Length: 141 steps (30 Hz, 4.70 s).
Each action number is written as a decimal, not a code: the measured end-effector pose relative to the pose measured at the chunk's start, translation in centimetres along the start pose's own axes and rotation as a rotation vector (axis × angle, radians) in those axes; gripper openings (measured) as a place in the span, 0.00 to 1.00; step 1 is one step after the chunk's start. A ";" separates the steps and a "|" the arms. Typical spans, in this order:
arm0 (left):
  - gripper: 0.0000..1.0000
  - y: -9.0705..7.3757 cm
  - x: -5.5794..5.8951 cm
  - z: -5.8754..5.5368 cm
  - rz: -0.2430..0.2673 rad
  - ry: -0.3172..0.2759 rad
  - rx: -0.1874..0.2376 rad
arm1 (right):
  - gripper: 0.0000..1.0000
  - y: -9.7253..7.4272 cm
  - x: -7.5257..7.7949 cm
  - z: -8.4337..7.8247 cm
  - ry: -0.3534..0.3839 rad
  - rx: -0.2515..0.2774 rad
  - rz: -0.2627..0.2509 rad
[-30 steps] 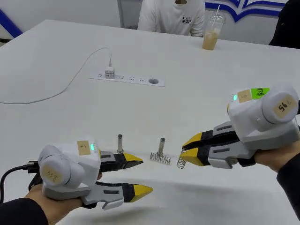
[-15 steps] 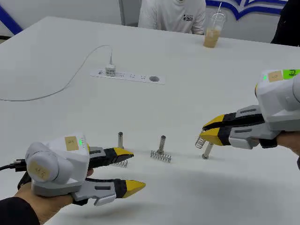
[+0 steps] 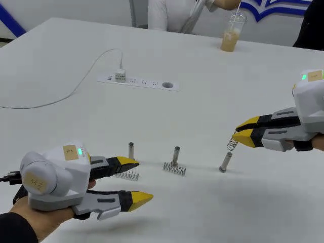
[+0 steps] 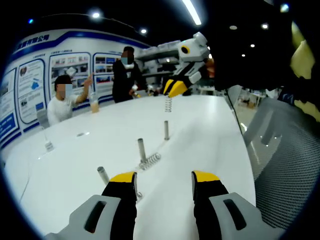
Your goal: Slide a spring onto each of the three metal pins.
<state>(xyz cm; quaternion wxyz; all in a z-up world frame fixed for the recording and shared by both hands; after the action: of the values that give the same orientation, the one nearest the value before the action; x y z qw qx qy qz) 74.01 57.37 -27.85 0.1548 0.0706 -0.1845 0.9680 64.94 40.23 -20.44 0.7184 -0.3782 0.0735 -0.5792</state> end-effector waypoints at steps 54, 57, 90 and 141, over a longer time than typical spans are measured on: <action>0.45 -0.5 -0.5 -0.5 0.021 -0.025 -0.003 | 0.11 3.4 -0.1 -4.1 0.064 -0.069 0.022; 0.46 -0.5 -0.6 -0.5 0.021 -0.027 -0.003 | 0.11 3.6 -0.3 -4.5 0.070 -0.074 0.025; 0.46 -0.6 -0.6 -0.5 0.027 -0.030 -0.004 | 0.12 5.3 -1.0 -6.8 0.098 -0.115 0.046; 0.46 -0.4 -0.6 -0.2 0.025 -0.025 0.001 | 0.19 9.8 -6.0 -1.9 -0.009 -0.038 0.173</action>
<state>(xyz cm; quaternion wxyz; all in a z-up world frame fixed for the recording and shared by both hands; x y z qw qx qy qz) 74.68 57.63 -28.05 0.1404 0.0803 -0.1868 0.9690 69.60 45.13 -29.90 0.7589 -0.3864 0.1137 -0.5118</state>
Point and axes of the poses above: the centre of the closed fingertips' face, and the gripper's own axes: y roughly forward along the fingers, x roughly to its right, z roughly out of its top, the point moved 2 cm from there along -y, roughly backward along the fingers, and after that the axes turned 14 degrees about -y, right-handed, at the moved point
